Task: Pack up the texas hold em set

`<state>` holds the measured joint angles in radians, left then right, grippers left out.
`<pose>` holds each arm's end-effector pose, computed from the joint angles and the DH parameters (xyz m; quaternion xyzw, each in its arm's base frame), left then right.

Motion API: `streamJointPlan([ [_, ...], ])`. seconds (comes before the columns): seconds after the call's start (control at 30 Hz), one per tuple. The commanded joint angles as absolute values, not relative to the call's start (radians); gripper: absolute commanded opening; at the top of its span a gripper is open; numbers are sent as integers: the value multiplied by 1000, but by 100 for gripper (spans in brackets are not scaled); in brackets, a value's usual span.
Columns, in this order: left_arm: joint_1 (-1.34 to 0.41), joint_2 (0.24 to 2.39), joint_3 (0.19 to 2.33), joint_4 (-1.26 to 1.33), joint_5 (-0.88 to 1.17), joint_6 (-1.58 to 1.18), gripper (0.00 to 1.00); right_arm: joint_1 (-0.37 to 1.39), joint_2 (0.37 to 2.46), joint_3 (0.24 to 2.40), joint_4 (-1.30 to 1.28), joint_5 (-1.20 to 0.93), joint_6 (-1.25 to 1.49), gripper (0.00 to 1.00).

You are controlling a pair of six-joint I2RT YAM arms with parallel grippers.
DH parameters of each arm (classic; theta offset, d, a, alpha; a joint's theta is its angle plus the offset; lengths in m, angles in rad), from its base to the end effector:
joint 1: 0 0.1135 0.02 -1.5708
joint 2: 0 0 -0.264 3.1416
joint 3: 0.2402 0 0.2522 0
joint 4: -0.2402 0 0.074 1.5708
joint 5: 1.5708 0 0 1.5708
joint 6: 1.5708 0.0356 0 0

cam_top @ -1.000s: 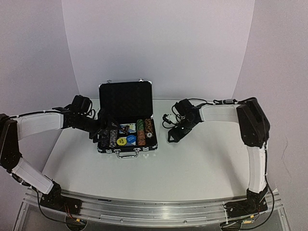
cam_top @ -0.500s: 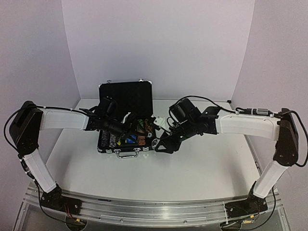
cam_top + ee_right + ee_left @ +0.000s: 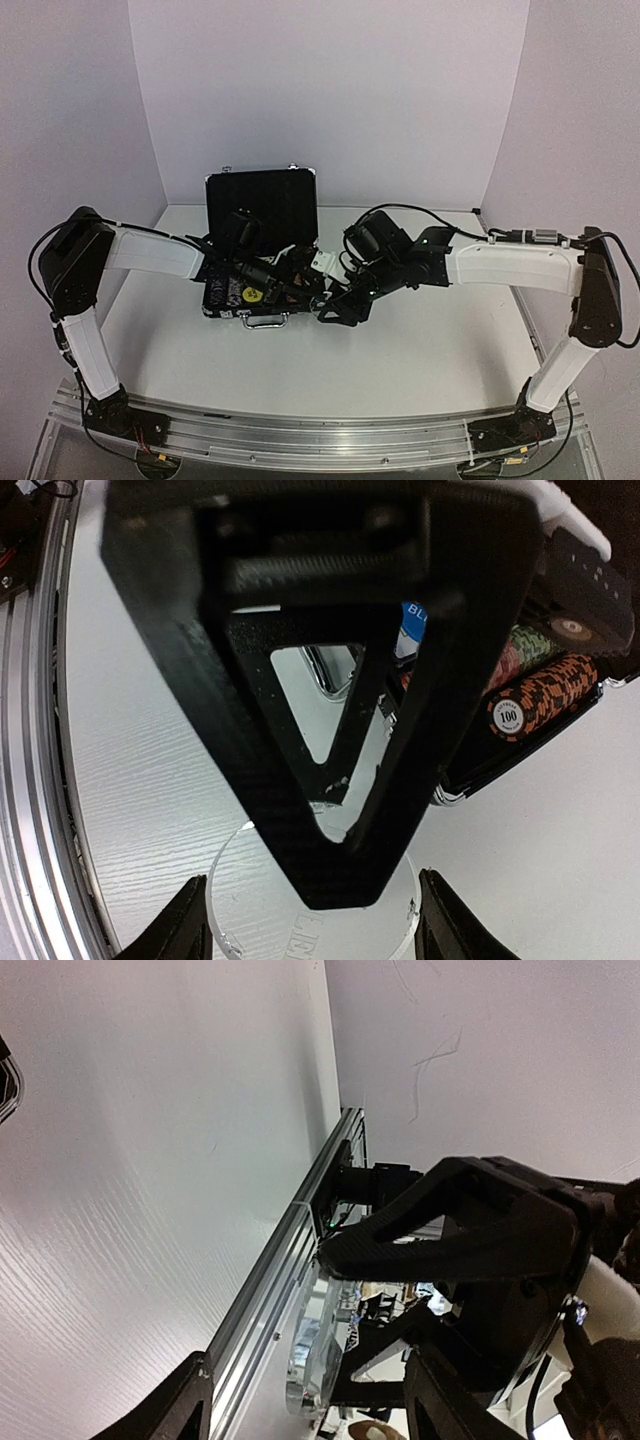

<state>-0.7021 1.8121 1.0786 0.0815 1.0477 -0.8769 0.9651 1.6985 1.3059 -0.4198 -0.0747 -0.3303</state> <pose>0.2688 -0.2678 0.1947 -0.1532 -0.7925 0.5883 0.0480 0.2131 0.3124 0.2576 -0.5711 0.7320 0.1484 0.3406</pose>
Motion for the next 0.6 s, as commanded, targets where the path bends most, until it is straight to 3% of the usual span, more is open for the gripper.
streamJointPlan([
  [0.0, -706, 1823, 1090, 166, 1102, -912, 55, 980, 1689, 1369, -390, -56, -354, 19],
  [0.3, -707, 1798, 1027, 262, 1127, -977, 1, 989, 1699, 1383, -379, -36, -335, 23],
  [0.33, -707, 1790, 1022, 275, 1119, -985, 0, 989, 1701, 1385, -379, -29, -325, 30],
  [0.37, -706, 1784, 1018, 280, 1112, -988, 0, 989, 1700, 1385, -380, -21, -310, 48],
  [0.47, -689, 1771, 1021, 272, 1086, -981, 0, 989, 1686, 1374, -378, -6, -274, 88],
  [0.57, -612, 1765, 1029, 205, 1024, -932, 0, 989, 1654, 1354, -377, 20, -237, 94],
])
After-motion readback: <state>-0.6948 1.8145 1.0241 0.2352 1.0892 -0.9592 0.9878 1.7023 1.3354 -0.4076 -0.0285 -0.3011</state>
